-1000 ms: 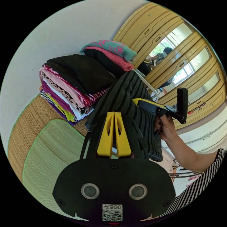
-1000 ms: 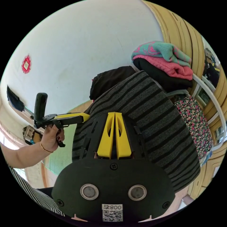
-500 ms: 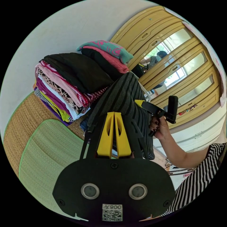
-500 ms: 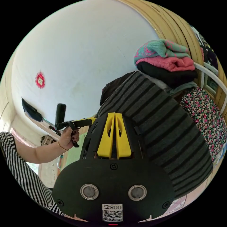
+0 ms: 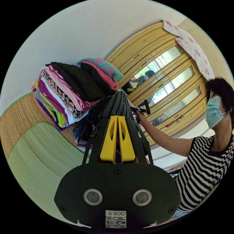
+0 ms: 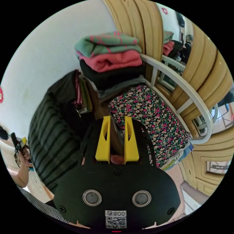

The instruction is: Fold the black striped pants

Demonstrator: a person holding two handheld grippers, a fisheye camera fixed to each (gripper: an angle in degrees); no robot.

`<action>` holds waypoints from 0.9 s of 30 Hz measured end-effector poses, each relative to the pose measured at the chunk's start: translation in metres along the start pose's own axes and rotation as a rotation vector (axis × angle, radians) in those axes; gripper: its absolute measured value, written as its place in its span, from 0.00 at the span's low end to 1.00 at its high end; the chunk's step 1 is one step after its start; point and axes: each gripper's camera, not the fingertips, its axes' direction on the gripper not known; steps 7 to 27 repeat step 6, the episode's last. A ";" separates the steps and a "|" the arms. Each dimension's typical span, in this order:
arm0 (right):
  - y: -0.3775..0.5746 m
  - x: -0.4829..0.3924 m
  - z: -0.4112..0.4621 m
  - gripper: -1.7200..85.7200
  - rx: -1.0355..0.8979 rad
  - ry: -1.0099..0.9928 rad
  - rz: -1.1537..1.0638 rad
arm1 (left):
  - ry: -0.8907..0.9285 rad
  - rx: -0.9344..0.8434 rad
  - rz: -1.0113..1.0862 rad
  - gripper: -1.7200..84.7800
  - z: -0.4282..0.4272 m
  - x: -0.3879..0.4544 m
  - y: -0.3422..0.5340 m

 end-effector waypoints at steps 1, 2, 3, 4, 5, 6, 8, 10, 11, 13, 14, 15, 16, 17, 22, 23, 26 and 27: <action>-0.008 -0.007 0.016 0.14 -0.044 0.029 -0.021 | -0.004 -0.024 -0.027 0.02 -0.004 -0.007 0.010; -0.012 -0.010 0.023 0.14 -0.064 0.040 -0.032 | -0.010 -0.036 -0.040 0.02 -0.005 -0.011 0.015; -0.018 -0.018 0.035 0.15 -0.099 0.068 -0.055 | -0.026 -0.060 -0.066 0.02 -0.009 -0.018 0.025; -0.022 -0.025 0.046 0.15 -0.129 0.105 -0.075 | -0.037 -0.077 -0.091 0.02 -0.012 -0.024 0.034; -0.023 -0.028 0.051 0.15 -0.141 0.126 -0.082 | -0.038 -0.086 -0.103 0.02 -0.014 -0.028 0.039; -0.025 -0.033 0.058 0.14 -0.154 0.157 -0.089 | -0.034 -0.100 -0.127 0.02 -0.016 -0.034 0.048; -0.025 -0.033 0.058 0.14 -0.154 0.157 -0.089 | -0.034 -0.100 -0.127 0.02 -0.016 -0.034 0.048; -0.025 -0.033 0.058 0.14 -0.154 0.157 -0.089 | -0.034 -0.100 -0.127 0.02 -0.016 -0.034 0.048; -0.025 -0.033 0.058 0.14 -0.154 0.157 -0.089 | -0.034 -0.100 -0.127 0.02 -0.016 -0.034 0.048; -0.025 -0.033 0.058 0.14 -0.154 0.157 -0.089 | -0.034 -0.100 -0.127 0.02 -0.016 -0.034 0.048; -0.025 -0.033 0.058 0.14 -0.154 0.157 -0.089 | -0.034 -0.100 -0.127 0.02 -0.016 -0.034 0.048; -0.025 -0.033 0.058 0.14 -0.154 0.157 -0.089 | -0.034 -0.100 -0.127 0.02 -0.016 -0.034 0.048; -0.025 -0.033 0.058 0.14 -0.154 0.157 -0.089 | -0.034 -0.100 -0.127 0.02 -0.016 -0.034 0.048; -0.025 -0.033 0.058 0.14 -0.154 0.157 -0.089 | -0.034 -0.100 -0.127 0.02 -0.016 -0.034 0.048; -0.025 -0.033 0.058 0.14 -0.154 0.157 -0.089 | -0.034 -0.100 -0.127 0.02 -0.016 -0.034 0.048; -0.025 -0.033 0.058 0.14 -0.154 0.157 -0.089 | -0.034 -0.100 -0.127 0.02 -0.016 -0.034 0.048; -0.025 -0.033 0.058 0.14 -0.154 0.157 -0.089 | -0.034 -0.100 -0.127 0.02 -0.016 -0.034 0.048; -0.025 -0.033 0.058 0.14 -0.154 0.157 -0.089 | -0.034 -0.100 -0.127 0.02 -0.016 -0.034 0.048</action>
